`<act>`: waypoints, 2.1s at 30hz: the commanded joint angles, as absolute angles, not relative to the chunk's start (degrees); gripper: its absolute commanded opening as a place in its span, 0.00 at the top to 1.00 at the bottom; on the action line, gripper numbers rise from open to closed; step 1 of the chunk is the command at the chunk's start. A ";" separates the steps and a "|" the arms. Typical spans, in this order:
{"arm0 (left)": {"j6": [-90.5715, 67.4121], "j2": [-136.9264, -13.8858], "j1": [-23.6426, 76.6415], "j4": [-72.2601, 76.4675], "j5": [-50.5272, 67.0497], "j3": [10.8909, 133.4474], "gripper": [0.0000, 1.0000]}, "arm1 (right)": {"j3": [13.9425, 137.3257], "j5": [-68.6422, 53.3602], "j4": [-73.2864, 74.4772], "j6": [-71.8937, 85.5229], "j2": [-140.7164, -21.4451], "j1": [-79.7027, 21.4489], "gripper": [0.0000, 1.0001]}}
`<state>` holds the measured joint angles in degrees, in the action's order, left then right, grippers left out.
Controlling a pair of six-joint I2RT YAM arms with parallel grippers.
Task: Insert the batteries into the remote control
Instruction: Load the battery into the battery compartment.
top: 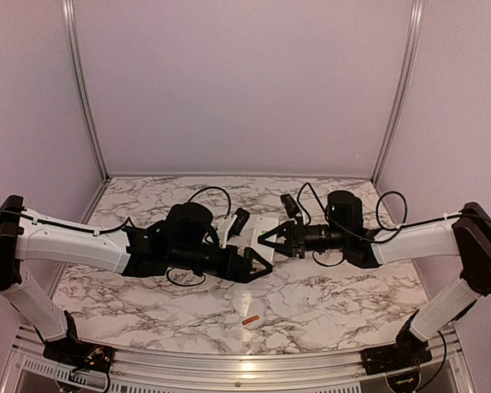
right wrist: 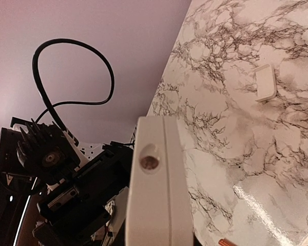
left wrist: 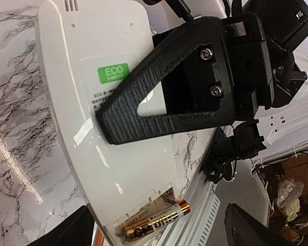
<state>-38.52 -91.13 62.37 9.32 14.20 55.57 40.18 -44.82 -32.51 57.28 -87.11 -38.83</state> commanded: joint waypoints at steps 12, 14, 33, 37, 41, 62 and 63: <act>-39.33 -93.46 62.67 11.78 15.93 57.22 0.19 | 40.78 -44.30 -34.63 58.19 -87.23 -40.25 1.00; -39.49 -93.51 62.67 11.66 15.63 57.30 0.22 | 40.78 -44.29 -34.63 58.21 -87.19 -40.23 1.00; -39.69 -93.78 62.23 11.99 16.28 57.45 0.40 | 40.60 -44.36 -34.79 58.14 -86.88 -40.25 1.00; -39.80 -93.78 62.14 12.42 16.79 57.14 0.45 | 40.59 -44.46 -34.72 58.12 -86.86 -40.25 1.00; -39.99 -93.63 61.97 13.31 17.49 56.41 0.51 | 40.80 -44.77 -34.80 57.96 -86.64 -40.25 1.00; -40.25 -92.18 61.46 19.15 25.45 51.54 0.76 | 42.23 -49.60 -43.69 61.99 -84.96 -39.98 1.00; -40.35 -92.26 61.44 19.35 25.92 51.44 0.77 | 42.15 -49.89 -44.29 62.38 -84.99 -39.98 1.00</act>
<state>-42.17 -92.88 60.90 17.80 21.26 52.93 40.21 -47.81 -37.93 59.40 -86.72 -39.64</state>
